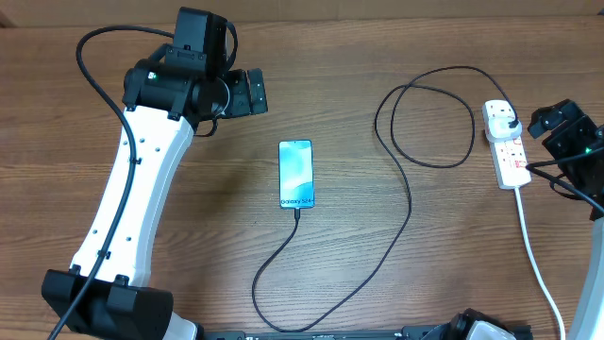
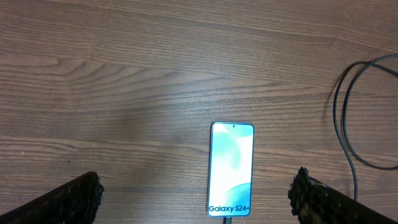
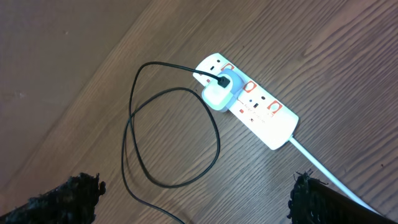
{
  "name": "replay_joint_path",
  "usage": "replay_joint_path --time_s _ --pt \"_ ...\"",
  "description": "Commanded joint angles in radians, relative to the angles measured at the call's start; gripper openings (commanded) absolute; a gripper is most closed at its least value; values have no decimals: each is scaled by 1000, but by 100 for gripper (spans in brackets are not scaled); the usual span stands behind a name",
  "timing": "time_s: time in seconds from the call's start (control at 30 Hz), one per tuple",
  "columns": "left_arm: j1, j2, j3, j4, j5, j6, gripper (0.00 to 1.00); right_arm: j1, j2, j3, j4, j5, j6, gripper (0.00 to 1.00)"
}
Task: Plug charger to phone and switch on socket
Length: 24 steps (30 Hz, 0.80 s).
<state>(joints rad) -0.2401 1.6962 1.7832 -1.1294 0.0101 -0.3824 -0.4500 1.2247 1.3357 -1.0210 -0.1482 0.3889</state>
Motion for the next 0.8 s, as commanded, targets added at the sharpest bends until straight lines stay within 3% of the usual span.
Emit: replay_joint_path --time_s 0.0,0.77 --pt "5 -2 21 3 -14 20 100 2 2 7 11 17 4 100" --pt "5 -2 21 3 -14 20 100 2 3 7 20 17 4 100"
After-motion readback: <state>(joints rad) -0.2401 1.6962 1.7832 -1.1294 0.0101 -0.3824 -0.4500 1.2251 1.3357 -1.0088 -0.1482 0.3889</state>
